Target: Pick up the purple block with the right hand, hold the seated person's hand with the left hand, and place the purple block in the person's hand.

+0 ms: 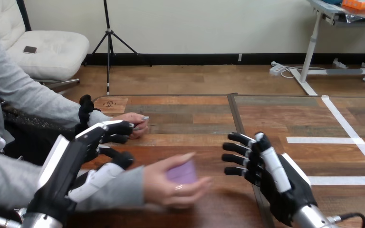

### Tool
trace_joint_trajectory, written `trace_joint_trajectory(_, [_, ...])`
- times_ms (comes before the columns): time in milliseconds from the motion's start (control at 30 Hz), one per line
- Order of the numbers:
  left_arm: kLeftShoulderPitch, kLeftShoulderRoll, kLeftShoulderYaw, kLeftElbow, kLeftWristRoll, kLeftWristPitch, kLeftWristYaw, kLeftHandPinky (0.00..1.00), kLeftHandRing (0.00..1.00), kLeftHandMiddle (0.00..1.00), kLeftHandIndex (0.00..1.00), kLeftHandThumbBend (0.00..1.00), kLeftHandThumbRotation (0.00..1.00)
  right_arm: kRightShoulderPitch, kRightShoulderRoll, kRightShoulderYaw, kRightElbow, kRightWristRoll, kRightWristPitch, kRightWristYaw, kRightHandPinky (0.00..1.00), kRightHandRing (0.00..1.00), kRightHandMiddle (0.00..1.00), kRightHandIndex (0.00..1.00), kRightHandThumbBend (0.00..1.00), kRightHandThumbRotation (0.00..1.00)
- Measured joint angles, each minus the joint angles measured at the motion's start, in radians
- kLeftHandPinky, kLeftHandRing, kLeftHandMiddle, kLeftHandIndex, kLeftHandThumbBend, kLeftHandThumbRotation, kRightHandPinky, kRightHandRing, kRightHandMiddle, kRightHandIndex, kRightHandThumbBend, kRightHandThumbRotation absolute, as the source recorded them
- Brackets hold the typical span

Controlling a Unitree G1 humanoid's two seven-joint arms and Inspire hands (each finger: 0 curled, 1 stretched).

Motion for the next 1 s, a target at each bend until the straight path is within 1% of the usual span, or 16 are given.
trace_joint_trajectory(133, [0.021,-0.015,0.009,0.0,-0.019,-0.028,0.006,0.68,0.82,0.81,0.76,0.89,0.99,0.021,0.007,-0.011,-0.005,0.014,-0.021,-0.007,0.87,0.87,0.83,0.84,0.9,0.96])
trace_joint_trajectory(233, [0.037,-0.025,0.017,0.0,-0.045,-0.052,0.005,0.69,0.84,0.82,0.78,0.85,1.0,0.042,0.012,-0.019,-0.013,0.021,-0.036,-0.007,0.9,0.88,0.85,0.86,0.92,0.98])
trace_joint_trajectory(267, [0.041,-0.028,0.02,0.0,-0.052,-0.059,0.004,0.71,0.85,0.83,0.79,0.82,1.0,0.05,0.014,-0.021,-0.018,0.024,-0.041,-0.007,0.91,0.89,0.86,0.87,0.93,0.99])
trace_joint_trajectory(467, [0.067,-0.04,0.036,0.0,-0.104,-0.093,-0.006,0.73,0.87,0.85,0.81,0.75,1.0,0.1,0.026,-0.029,-0.056,0.053,-0.065,-0.005,0.95,0.91,0.89,0.89,0.95,1.0])
trace_joint_trajectory(600, [0.086,-0.045,0.041,-0.001,-0.132,-0.114,-0.012,0.74,0.88,0.85,0.81,0.7,1.0,0.137,0.031,-0.03,-0.091,0.071,-0.073,-0.002,0.96,0.91,0.9,0.9,0.95,1.0])
trace_joint_trajectory(767, [0.117,-0.055,0.044,-0.007,-0.159,-0.14,-0.015,0.8,0.9,0.86,0.83,0.7,1.0,0.18,0.034,-0.03,-0.129,0.097,-0.083,0.009,0.96,0.92,0.91,0.91,0.94,1.0])
trace_joint_trajectory(867, [0.142,-0.067,0.044,-0.021,-0.176,-0.143,-0.016,0.84,0.91,0.87,0.83,0.72,1.0,0.2,0.033,-0.03,-0.141,0.114,-0.095,0.022,0.94,0.92,0.92,0.91,0.94,1.0])
trace_joint_trajectory(1000, [0.181,-0.088,0.043,-0.047,-0.199,-0.142,-0.015,0.85,0.92,0.87,0.84,0.74,1.0,0.225,0.033,-0.031,-0.158,0.138,-0.104,0.038,0.93,0.92,0.92,0.91,0.93,1.0])
